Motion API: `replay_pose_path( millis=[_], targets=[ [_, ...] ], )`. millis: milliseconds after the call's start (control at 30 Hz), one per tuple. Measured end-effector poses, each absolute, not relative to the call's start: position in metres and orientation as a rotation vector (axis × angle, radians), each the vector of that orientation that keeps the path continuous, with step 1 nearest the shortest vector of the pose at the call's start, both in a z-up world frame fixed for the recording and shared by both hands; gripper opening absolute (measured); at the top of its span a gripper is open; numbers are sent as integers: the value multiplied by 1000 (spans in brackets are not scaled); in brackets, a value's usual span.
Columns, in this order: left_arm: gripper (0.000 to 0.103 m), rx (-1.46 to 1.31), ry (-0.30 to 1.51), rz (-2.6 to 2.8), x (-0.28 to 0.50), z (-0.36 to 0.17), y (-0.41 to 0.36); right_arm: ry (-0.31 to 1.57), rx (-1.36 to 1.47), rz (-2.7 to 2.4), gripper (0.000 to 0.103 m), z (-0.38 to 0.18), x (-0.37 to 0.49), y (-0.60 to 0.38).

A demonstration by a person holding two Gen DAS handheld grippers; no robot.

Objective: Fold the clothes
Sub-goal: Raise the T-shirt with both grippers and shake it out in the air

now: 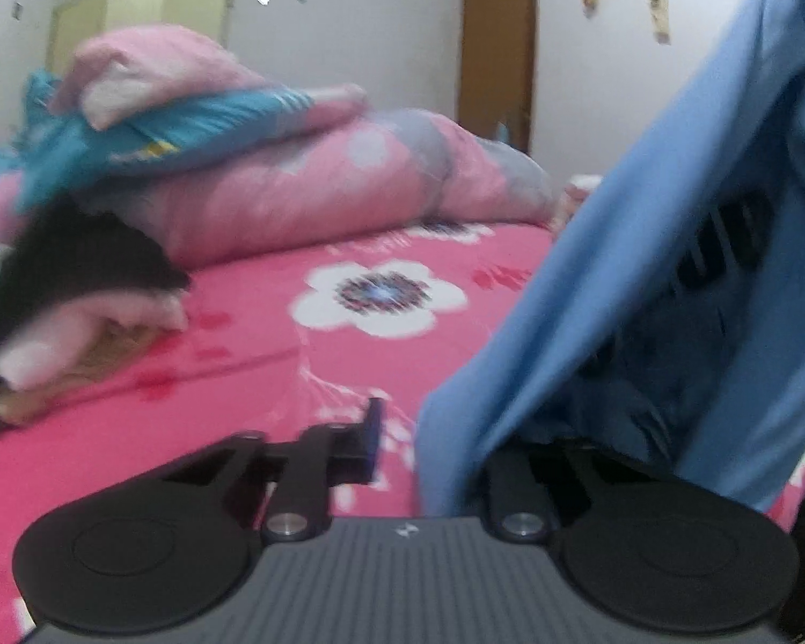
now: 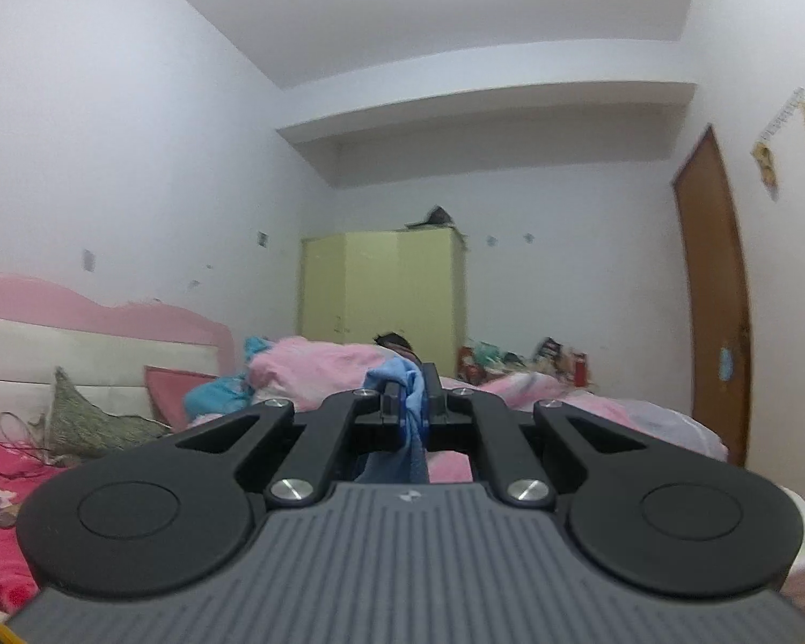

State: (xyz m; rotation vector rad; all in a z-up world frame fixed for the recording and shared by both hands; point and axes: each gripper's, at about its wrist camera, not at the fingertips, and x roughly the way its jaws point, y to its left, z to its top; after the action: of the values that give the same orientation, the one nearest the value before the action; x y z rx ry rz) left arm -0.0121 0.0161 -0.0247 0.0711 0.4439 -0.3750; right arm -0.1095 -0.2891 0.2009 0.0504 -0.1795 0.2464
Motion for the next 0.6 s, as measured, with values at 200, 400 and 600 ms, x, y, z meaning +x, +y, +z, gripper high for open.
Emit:
replay_pose_path(
  millis=[200, 400, 600],
  targets=[
    [7, 107, 241, -245, -20, 48, 32, -184, 92, 190, 3, 196, -107, -305],
    [7, 176, -90, -141, -62, 153, 42, -331, 89, 176, 3, 219, -137, -310],
    [7, 272, -312, -109, -106, 221, 33, -504, 65, 175, 3, 242, -177, -314]
  ],
)
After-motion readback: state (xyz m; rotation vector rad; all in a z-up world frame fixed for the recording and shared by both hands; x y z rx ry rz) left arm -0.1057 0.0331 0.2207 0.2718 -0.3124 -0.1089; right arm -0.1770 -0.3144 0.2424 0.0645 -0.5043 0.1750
